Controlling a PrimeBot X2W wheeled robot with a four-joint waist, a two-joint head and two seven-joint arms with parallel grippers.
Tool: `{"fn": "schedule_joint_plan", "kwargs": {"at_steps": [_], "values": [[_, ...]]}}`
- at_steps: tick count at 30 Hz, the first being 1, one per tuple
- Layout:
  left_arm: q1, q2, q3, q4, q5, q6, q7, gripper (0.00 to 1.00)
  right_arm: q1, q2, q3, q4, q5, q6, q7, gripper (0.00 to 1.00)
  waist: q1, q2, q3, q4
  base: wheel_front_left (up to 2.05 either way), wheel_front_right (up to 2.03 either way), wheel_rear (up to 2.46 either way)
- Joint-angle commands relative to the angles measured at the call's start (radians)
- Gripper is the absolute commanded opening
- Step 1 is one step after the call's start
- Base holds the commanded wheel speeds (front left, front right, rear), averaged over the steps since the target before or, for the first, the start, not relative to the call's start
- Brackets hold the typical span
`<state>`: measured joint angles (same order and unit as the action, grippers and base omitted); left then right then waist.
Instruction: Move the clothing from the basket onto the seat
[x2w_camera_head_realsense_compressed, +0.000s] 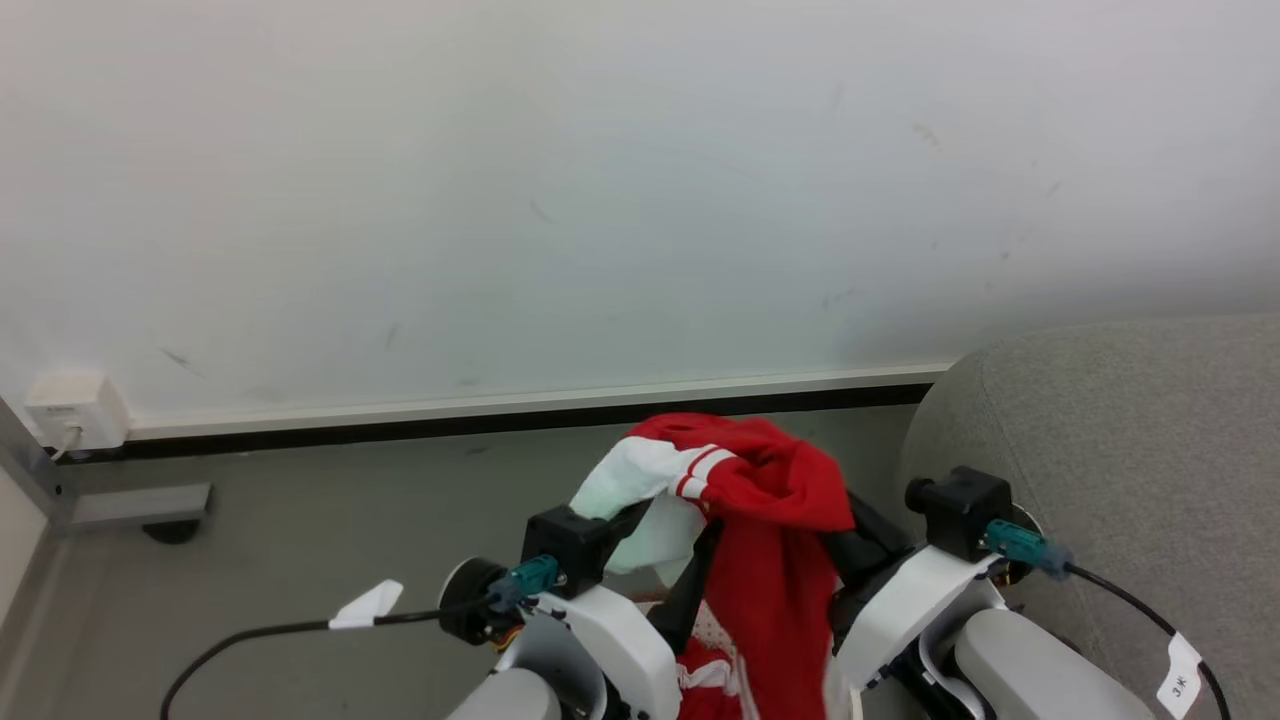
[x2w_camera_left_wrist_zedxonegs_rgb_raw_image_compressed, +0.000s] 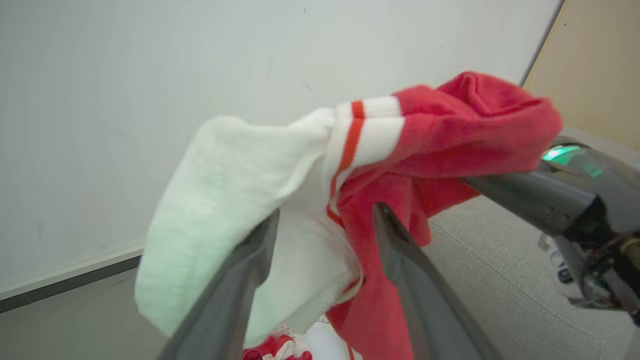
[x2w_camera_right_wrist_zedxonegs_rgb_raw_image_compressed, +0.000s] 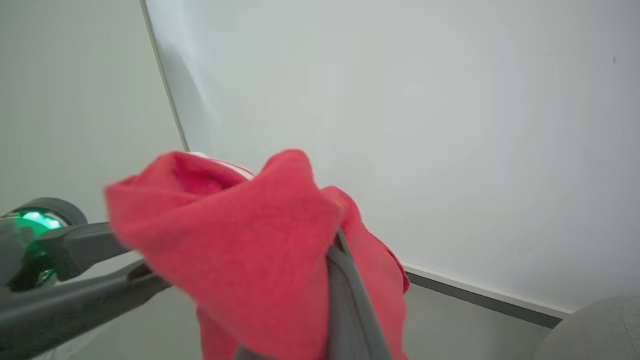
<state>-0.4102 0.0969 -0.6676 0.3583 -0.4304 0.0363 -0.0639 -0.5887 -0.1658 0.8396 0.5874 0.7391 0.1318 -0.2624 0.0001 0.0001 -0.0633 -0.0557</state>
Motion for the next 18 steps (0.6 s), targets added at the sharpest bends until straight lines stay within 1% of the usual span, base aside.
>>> {"fn": "schedule_joint_plan", "kwargs": {"at_steps": [1, 4, 9, 18], "values": [[0.005, 0.007, -0.003, 0.008, 0.018, 0.005, -0.011, 1.0, 0.021, -0.011, -0.032, -0.012, -0.01, -0.002, -0.003, 0.0, -0.0001, -0.0001, 0.001, -0.003, 0.0, 0.0, 0.0], [0.014, 0.006, -0.012, 0.016, 0.023, 0.005, -0.026, 1.0, 0.044, -0.015, -0.085, -0.032, -0.024, -0.002, -0.003, 0.0, -0.0001, -0.0001, 0.003, -0.009, 0.0, 0.0, 0.0], [0.022, 0.004, -0.026, 0.034, 0.024, 0.0, -0.035, 1.0, 0.061, -0.022, -0.146, -0.057, -0.045, -0.002, -0.004, 0.0, -0.0001, -0.0001, 0.007, -0.026, 0.0, 0.0, 0.0], [0.022, -0.005, -0.04, 0.043, 0.011, 0.004, -0.047, 1.0, 0.075, -0.035, -0.215, -0.078, -0.07, -0.002, -0.004, 0.0, -0.0001, -0.0001, 0.014, -0.067, 0.0, 0.0, 0.0]]}}
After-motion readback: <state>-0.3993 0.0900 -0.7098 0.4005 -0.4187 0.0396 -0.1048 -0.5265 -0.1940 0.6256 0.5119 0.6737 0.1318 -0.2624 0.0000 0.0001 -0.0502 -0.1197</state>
